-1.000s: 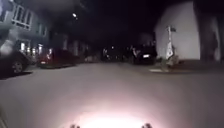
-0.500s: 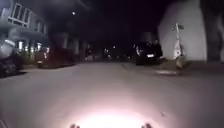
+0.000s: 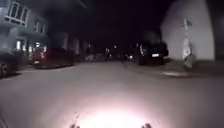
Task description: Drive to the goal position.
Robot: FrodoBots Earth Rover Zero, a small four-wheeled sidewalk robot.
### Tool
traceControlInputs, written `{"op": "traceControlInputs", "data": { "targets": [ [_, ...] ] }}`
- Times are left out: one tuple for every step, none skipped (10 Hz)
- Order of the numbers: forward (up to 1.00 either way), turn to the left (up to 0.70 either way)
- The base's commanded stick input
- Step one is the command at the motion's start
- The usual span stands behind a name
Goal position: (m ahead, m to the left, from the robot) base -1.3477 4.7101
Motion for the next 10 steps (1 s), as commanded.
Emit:
{"op": "traceControlInputs", "data": {
  "targets": [
    [1.00, 0.00],
    [1.00, 0.00],
    [1.00, 0.00],
    [1.00, 0.00],
    [1.00, -0.02],
    [1.00, -0.25],
    [1.00, -0.32],
    [1.00, -0.11],
    [1.00, -0.13],
    [1.00, -0.37]
  ]
}}
